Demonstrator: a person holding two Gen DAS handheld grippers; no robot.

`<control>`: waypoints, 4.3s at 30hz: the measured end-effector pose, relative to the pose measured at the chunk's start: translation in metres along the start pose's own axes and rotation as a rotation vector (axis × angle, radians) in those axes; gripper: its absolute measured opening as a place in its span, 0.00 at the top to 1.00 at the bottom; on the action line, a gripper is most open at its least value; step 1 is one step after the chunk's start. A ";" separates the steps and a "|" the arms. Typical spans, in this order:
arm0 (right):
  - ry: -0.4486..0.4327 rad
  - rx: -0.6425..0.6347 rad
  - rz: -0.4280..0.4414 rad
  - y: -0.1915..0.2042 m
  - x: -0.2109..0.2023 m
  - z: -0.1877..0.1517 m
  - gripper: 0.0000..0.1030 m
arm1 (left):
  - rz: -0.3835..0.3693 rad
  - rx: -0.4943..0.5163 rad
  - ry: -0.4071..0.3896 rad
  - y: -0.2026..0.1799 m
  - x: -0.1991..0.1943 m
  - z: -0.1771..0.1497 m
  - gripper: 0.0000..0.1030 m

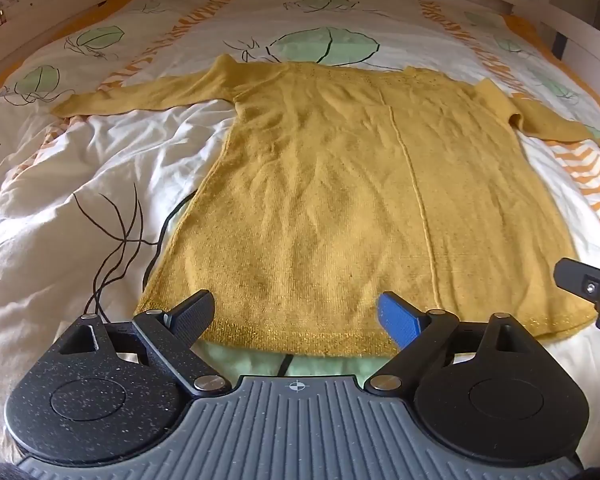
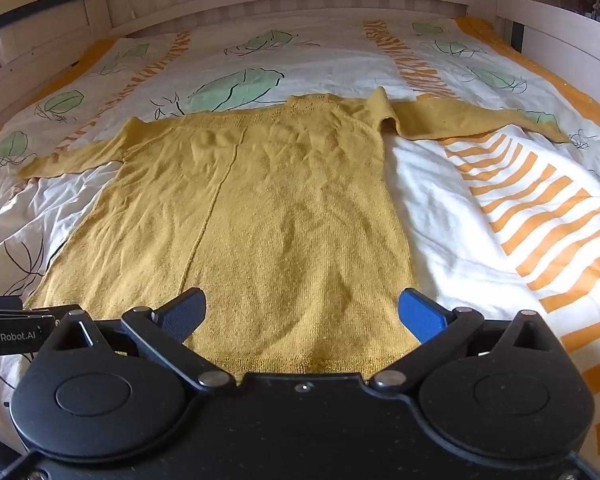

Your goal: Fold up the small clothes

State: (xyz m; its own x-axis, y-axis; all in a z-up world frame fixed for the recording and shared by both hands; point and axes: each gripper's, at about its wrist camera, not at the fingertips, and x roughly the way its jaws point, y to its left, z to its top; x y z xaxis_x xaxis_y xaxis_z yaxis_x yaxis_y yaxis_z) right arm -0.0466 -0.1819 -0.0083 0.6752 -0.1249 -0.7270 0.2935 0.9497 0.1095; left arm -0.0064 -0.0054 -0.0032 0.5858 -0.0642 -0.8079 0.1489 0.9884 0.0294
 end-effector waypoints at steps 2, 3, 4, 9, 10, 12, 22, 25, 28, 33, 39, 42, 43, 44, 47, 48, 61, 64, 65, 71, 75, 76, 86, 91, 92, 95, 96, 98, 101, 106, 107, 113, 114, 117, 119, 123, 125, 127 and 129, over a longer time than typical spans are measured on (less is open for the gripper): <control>0.004 0.001 0.000 0.000 0.001 0.001 0.00 | -0.001 0.000 0.000 0.000 0.000 0.001 0.13; 0.006 0.002 0.001 0.000 0.002 0.000 0.00 | -0.002 -0.001 0.000 0.000 0.000 0.002 0.13; 0.007 0.003 0.001 0.000 0.002 0.000 0.00 | -0.002 -0.001 0.001 -0.001 0.000 0.003 0.13; 0.011 0.008 0.004 0.000 0.003 0.000 0.00 | -0.001 -0.001 0.007 -0.002 0.002 0.006 0.14; 0.012 0.009 0.005 -0.001 0.003 0.000 0.00 | 0.000 -0.001 0.008 -0.002 0.003 0.007 0.14; 0.012 0.009 0.007 -0.001 0.003 0.000 0.00 | -0.001 0.001 0.008 -0.002 0.002 0.002 0.14; 0.020 0.020 0.014 -0.001 0.004 -0.001 0.00 | -0.006 0.010 0.008 -0.003 0.004 -0.003 0.14; 0.024 0.024 0.018 -0.002 0.005 -0.002 0.00 | -0.010 0.016 0.014 -0.005 0.005 -0.004 0.14; 0.030 0.028 0.021 -0.002 0.006 -0.002 0.00 | -0.017 0.017 0.021 -0.007 0.007 -0.005 0.14; 0.042 0.035 0.029 -0.002 0.007 -0.003 0.00 | -0.028 0.025 0.030 -0.008 0.007 -0.008 0.14; 0.055 0.042 0.034 -0.002 0.011 -0.005 0.00 | -0.032 0.029 0.040 -0.008 0.011 -0.008 0.13; 0.062 0.043 0.036 -0.003 0.014 -0.005 0.00 | -0.031 0.027 0.045 -0.007 0.013 -0.007 0.14; 0.066 0.042 0.037 -0.002 0.015 -0.005 0.00 | -0.029 0.027 0.046 -0.009 0.013 -0.006 0.14; 0.071 0.041 0.038 -0.002 0.016 -0.004 0.00 | -0.028 0.027 0.048 -0.009 0.014 -0.005 0.14; 0.086 0.049 0.044 -0.002 0.021 -0.004 0.00 | -0.028 0.021 0.055 -0.008 0.018 -0.003 0.14; 0.089 0.050 0.045 -0.003 0.023 -0.004 0.00 | -0.028 0.018 0.056 -0.008 0.019 -0.002 0.14; 0.108 0.063 0.126 -0.022 0.054 0.024 0.00 | -0.035 0.060 -0.003 -0.010 0.040 0.037 0.14; 0.076 0.074 0.134 -0.034 0.062 0.041 0.00 | -0.016 0.080 -0.043 -0.011 0.048 0.059 0.14; 0.068 0.072 0.126 -0.038 0.065 0.048 0.00 | -0.008 0.085 -0.056 -0.012 0.051 0.066 0.14; 0.016 0.082 0.104 -0.073 0.083 0.093 0.00 | 0.021 0.089 -0.126 -0.017 0.074 0.111 0.14; -0.013 0.119 0.065 -0.110 0.097 0.127 0.00 | 0.029 0.065 -0.157 -0.021 0.095 0.137 0.14; -0.022 0.130 0.040 -0.121 0.100 0.136 0.00 | 0.035 0.062 -0.163 -0.022 0.101 0.143 0.14; -0.088 0.274 -0.247 -0.262 0.133 0.193 0.01 | 0.098 0.081 -0.185 -0.037 0.167 0.172 0.14; -0.072 0.383 -0.326 -0.325 0.155 0.198 0.02 | 0.091 0.083 -0.137 -0.040 0.197 0.173 0.14; -0.074 0.399 -0.335 -0.333 0.158 0.199 0.02 | 0.090 0.083 -0.123 -0.041 0.203 0.171 0.14; -0.087 0.416 -0.369 -0.355 0.167 0.202 0.03 | 0.078 0.055 -0.158 -0.038 0.209 0.159 0.12; -0.084 0.422 -0.376 -0.361 0.172 0.203 0.06 | 0.069 0.042 -0.184 -0.037 0.210 0.156 0.11; -0.075 0.441 -0.376 -0.372 0.179 0.204 0.07 | 0.044 0.007 -0.221 -0.031 0.211 0.145 0.10; -0.050 0.479 -0.370 -0.386 0.193 0.204 0.11 | 0.024 -0.016 -0.217 -0.026 0.210 0.144 0.07; 0.019 0.522 -0.353 -0.398 0.213 0.199 0.17 | 0.036 -0.009 -0.219 -0.030 0.207 0.144 0.05; 0.034 0.516 -0.355 -0.398 0.217 0.198 0.18 | 0.037 -0.010 -0.218 -0.030 0.208 0.144 0.05; 0.032 0.408 -0.329 -0.389 0.211 0.203 0.88 | 0.039 -0.015 -0.210 -0.029 0.215 0.145 0.02; 0.031 0.399 -0.305 -0.388 0.208 0.206 0.88 | 0.040 -0.016 -0.209 -0.029 0.215 0.145 0.02; 0.033 0.370 -0.311 -0.387 0.197 0.212 0.89 | 0.040 -0.016 -0.209 -0.029 0.215 0.145 0.02; 0.014 0.379 -0.370 -0.394 0.184 0.216 0.89 | 0.040 -0.015 -0.209 -0.029 0.215 0.145 0.01; -0.012 0.428 -0.488 -0.409 0.159 0.227 0.90 | 0.040 -0.015 -0.209 -0.029 0.215 0.145 0.01; -0.030 0.435 -0.486 -0.408 0.147 0.232 0.90 | 0.040 -0.015 -0.209 -0.029 0.215 0.145 0.01; -0.050 0.413 -0.481 -0.396 0.138 0.241 0.90 | 0.041 -0.014 -0.208 -0.029 0.215 0.145 0.01; -0.071 0.392 -0.445 -0.378 0.131 0.252 0.90 | 0.040 -0.015 -0.205 -0.028 0.216 0.145 0.01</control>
State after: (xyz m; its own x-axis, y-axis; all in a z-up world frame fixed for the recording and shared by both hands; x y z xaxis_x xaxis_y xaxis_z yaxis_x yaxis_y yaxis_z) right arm 0.1013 -0.6296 0.0260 0.4698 -0.5184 -0.7145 0.7772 0.6267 0.0563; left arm 0.2311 -0.0672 -0.0928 0.7414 -0.0497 -0.6692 0.1108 0.9926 0.0490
